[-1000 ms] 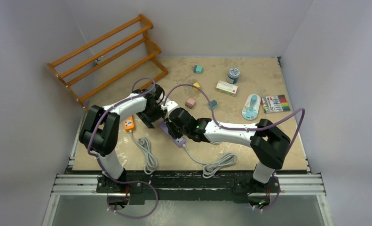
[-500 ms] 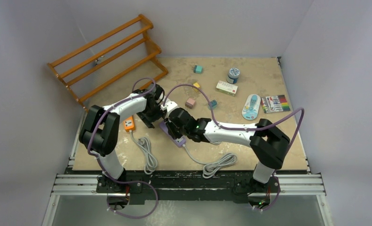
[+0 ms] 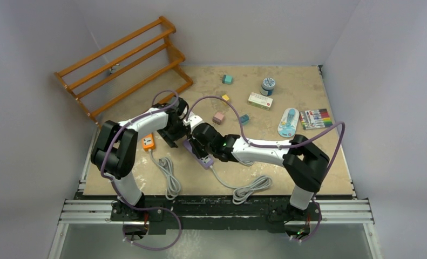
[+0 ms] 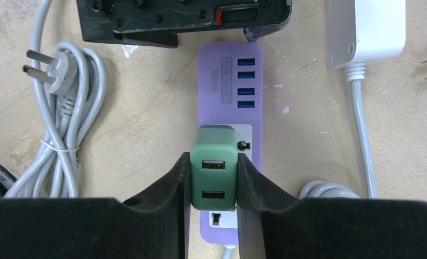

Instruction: Insert the plug

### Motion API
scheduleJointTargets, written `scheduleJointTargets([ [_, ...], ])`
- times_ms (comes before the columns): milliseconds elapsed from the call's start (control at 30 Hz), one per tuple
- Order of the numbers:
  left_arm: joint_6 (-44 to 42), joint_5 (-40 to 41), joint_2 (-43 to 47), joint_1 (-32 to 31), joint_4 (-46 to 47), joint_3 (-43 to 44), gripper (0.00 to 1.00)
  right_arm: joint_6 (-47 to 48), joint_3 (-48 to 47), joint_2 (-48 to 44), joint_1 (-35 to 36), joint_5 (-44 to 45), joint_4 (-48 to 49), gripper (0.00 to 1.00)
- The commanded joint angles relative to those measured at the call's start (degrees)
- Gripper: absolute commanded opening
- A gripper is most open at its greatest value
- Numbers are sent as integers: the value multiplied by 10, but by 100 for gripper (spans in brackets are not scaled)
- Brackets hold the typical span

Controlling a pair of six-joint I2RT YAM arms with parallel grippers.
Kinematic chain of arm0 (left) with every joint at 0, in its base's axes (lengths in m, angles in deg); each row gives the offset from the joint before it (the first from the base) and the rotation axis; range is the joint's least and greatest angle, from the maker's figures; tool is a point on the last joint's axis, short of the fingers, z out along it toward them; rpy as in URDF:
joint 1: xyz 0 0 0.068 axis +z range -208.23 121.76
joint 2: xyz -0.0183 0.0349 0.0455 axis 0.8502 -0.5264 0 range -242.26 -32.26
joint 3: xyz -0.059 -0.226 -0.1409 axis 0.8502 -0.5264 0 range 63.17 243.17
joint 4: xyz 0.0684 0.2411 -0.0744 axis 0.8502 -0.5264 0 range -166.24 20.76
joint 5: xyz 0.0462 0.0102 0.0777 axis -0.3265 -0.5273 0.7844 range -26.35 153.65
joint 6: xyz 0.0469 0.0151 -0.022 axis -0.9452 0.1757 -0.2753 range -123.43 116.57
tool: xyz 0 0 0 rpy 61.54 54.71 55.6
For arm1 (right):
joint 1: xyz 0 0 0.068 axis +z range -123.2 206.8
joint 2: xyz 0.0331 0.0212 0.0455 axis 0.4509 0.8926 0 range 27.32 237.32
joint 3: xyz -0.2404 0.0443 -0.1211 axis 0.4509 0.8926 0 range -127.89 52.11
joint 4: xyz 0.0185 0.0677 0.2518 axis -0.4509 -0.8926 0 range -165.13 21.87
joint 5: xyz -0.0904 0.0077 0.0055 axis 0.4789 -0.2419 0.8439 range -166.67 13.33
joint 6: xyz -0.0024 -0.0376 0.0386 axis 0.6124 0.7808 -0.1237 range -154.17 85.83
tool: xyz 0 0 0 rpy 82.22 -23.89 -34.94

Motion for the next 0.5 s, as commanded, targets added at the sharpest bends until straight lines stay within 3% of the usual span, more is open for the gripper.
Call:
scheduleJointTargets([
  [0,-10,-5,18,3,6,-5,64,10,-20,14,-3,6,-7,0],
  [233,-15,-6,20,3,5,-6,63,27,-27,30,-5,-1,-32,0],
  [467,-22,-10,23,3,7,-10,63,54,-61,66,-7,-9,-146,0],
])
